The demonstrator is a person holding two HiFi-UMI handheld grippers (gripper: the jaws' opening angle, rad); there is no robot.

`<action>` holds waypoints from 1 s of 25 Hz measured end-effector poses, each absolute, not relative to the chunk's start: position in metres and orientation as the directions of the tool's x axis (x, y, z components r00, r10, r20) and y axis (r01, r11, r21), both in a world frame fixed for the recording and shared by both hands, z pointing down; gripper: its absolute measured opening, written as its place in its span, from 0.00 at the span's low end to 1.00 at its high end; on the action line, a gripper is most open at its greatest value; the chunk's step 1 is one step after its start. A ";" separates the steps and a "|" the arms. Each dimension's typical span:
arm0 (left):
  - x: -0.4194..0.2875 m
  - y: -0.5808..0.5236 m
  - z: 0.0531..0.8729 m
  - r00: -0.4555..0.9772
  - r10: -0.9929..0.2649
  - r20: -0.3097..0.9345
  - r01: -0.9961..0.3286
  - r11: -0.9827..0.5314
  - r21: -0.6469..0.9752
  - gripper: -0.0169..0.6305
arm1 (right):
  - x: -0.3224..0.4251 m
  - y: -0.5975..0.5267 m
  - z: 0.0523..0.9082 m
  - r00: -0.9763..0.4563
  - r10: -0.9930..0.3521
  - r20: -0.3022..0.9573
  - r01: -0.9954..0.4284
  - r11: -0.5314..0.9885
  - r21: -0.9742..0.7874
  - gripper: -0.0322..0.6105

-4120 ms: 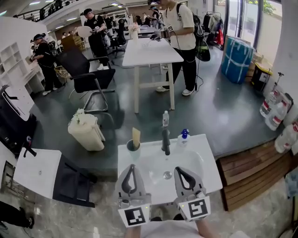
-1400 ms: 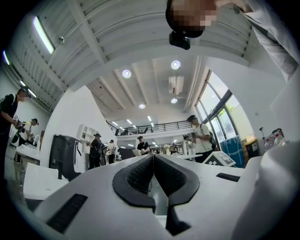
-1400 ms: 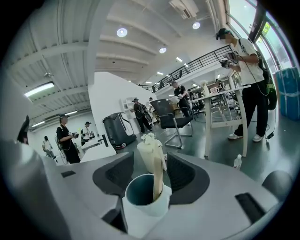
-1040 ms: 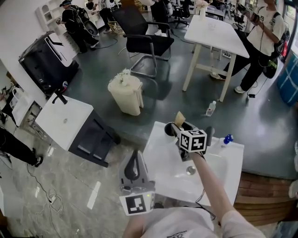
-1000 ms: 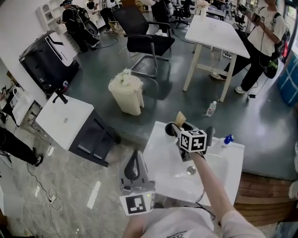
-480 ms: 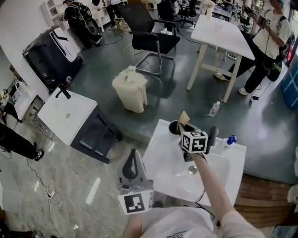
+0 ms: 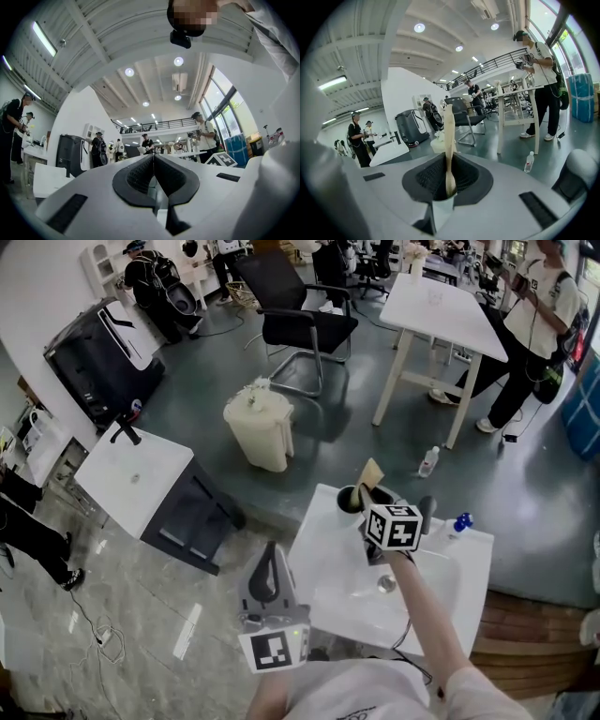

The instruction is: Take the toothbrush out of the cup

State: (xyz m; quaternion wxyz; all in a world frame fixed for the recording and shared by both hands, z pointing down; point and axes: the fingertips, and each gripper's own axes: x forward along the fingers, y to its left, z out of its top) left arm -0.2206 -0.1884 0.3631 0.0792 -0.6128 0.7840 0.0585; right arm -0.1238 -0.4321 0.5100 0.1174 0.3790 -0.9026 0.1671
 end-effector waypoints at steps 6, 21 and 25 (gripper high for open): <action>-0.210 -0.193 0.361 -0.201 -0.958 -0.203 -0.979 0.206 -0.003 0.05 | -0.115 -0.431 0.458 -0.702 -0.669 0.242 -0.712 0.661 -0.237 0.09; -0.163 -0.221 0.347 -0.069 -0.967 -0.245 -0.997 0.071 -0.002 0.05 | -0.058 -0.386 0.322 -0.697 -0.713 -0.077 -0.705 0.701 -0.114 0.09; -0.148 -0.230 0.337 -0.040 -0.964 -0.261 -0.999 0.038 0.012 0.05 | -0.025 -0.352 0.296 -0.644 -0.743 -0.182 -0.748 0.662 -0.051 0.09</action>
